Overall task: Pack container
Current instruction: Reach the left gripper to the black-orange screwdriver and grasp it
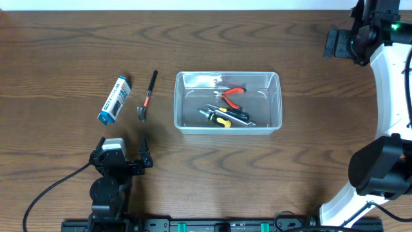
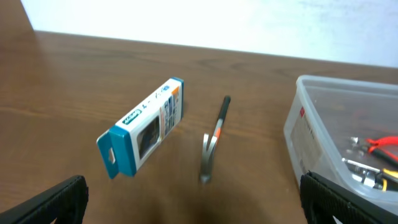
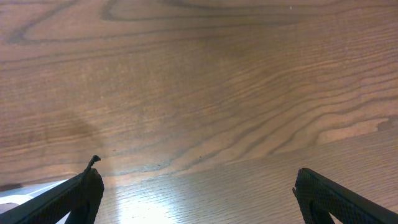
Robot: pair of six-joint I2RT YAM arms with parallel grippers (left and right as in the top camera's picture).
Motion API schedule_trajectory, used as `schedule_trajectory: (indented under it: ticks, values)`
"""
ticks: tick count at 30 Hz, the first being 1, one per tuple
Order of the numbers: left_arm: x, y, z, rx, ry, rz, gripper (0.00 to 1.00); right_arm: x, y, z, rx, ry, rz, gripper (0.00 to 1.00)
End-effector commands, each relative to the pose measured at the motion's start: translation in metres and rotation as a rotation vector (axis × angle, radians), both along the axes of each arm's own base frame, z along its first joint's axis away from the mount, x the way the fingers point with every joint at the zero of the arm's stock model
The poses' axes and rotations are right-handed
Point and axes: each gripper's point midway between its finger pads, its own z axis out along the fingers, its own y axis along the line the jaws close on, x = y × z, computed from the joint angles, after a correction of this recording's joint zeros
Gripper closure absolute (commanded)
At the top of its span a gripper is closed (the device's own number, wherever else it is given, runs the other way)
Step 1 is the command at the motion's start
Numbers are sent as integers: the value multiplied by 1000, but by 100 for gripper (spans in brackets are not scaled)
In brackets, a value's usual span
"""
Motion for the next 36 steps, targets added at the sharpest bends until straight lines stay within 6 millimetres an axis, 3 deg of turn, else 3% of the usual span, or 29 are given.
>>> schedule_trajectory:
  ticks: [1, 5, 9, 14, 18, 22, 27, 30, 36]
  values:
    - [3, -6, 8, -1, -44, -34, 2, 1, 2, -1, 10, 1, 0, 1]
    - [1, -7, 30, -20, -63, -41, 2, 1, 2, -1, 10, 1, 0, 1]
    - [9, -7, 65, 7, -24, -42, 2, 1, 2, -1, 10, 1, 0, 1]
    - [42, -9, 104, 37, 178, -52, 2, 1, 2, -1, 10, 1, 0, 1]
    - [75, -11, 128, 136, 456, -100, 2, 1, 2, -1, 10, 1, 0, 1]
    - [92, -12, 138, 135, 707, -114, 2, 1, 2, -1, 10, 1, 0, 1]
    - [119, -20, 143, 114, 783, -149, 2, 1, 2, -1, 10, 1, 0, 1]
    - [123, -20, 133, 114, 814, -151, 2, 1, 2, -1, 10, 1, 0, 1]
    - [114, -20, 106, 133, 923, -173, 2, 1, 2, -1, 10, 1, 0, 1]
